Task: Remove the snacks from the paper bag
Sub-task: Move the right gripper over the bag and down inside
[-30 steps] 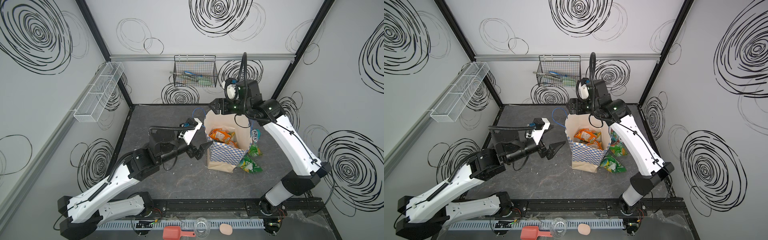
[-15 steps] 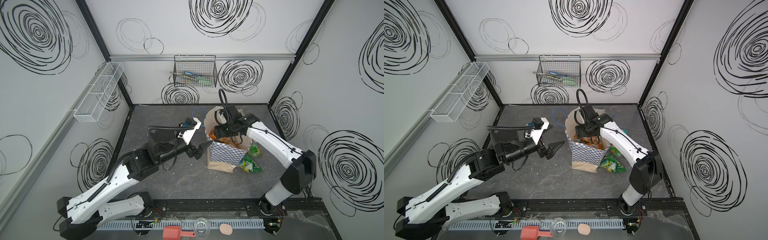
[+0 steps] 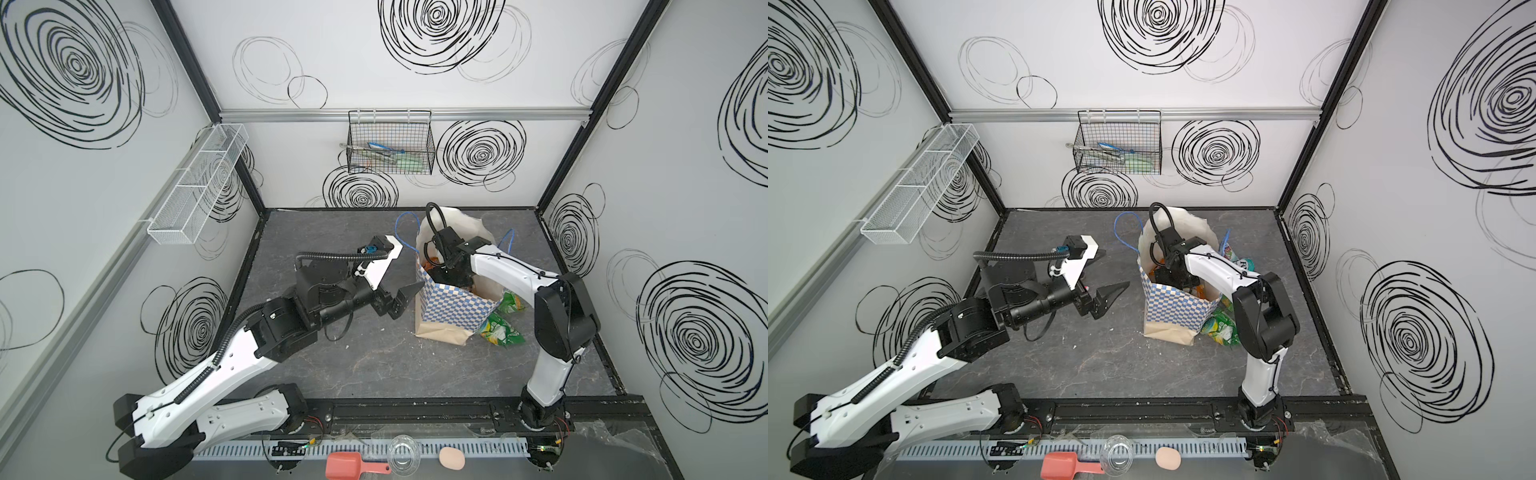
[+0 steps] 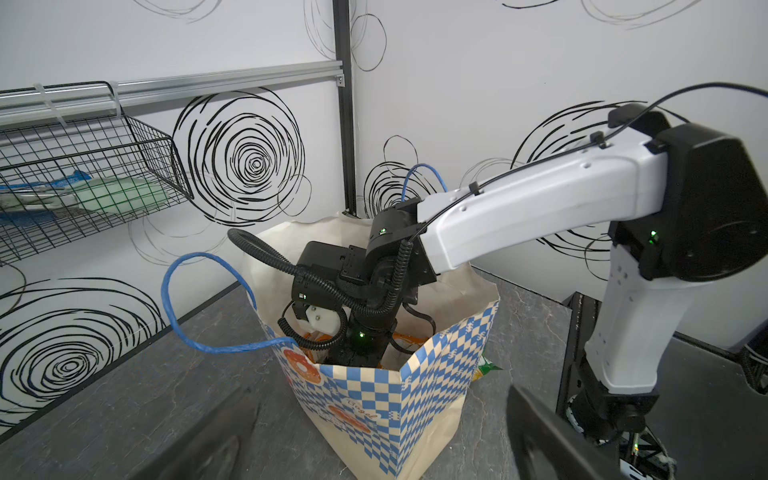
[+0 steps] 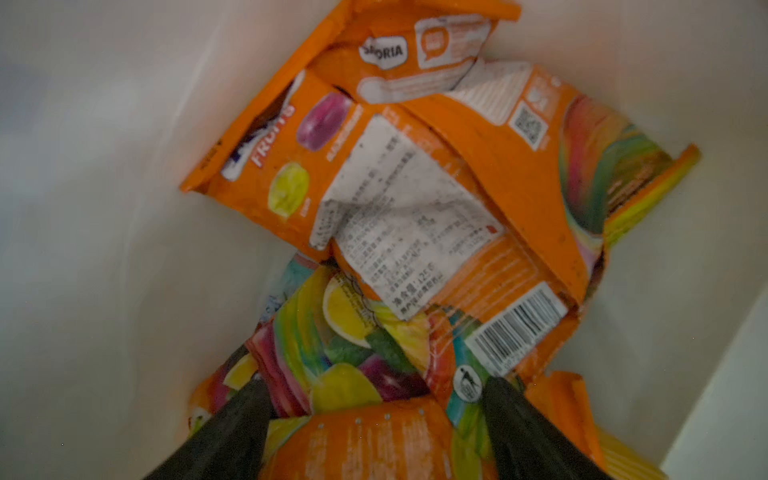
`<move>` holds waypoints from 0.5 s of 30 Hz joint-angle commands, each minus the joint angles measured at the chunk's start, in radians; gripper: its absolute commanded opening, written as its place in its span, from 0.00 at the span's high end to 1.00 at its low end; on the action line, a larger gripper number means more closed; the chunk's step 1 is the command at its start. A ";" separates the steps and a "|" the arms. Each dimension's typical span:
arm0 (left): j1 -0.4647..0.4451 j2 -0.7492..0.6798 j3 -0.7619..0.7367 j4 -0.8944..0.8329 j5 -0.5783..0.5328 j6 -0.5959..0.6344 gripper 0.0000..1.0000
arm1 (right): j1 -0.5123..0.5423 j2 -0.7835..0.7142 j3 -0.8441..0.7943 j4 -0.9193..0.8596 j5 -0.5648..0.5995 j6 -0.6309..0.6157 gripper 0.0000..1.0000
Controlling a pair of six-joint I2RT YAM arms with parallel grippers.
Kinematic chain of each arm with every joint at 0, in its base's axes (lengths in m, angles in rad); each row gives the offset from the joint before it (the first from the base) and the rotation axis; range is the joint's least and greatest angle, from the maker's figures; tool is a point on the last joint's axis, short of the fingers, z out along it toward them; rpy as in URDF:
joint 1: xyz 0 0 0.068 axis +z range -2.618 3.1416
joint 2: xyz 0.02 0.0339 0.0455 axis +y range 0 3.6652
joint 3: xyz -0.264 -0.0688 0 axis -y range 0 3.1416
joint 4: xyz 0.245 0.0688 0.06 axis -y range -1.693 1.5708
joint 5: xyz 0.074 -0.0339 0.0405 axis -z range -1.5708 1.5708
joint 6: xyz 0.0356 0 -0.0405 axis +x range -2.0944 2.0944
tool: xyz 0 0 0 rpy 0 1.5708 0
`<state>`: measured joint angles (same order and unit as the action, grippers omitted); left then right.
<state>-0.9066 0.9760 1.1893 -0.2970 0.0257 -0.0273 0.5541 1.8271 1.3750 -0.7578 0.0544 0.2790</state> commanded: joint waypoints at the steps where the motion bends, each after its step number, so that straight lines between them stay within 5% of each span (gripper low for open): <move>1: 0.006 -0.019 0.000 0.016 0.002 -0.008 0.04 | -0.006 0.036 -0.067 0.039 -0.013 -0.001 0.15; 11: 0.006 -0.010 0.001 0.024 0.003 -0.008 0.04 | 0.019 0.093 -0.159 0.083 -0.075 0.019 0.16; 15: 0.006 -0.007 0.003 0.025 0.005 -0.008 0.04 | 0.025 0.106 -0.174 0.088 -0.082 0.022 0.25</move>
<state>-0.9066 0.9722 1.1893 -0.2970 0.0257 -0.0269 0.5594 1.8446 1.2701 -0.6064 0.0338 0.2840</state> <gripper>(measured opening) 0.962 0.760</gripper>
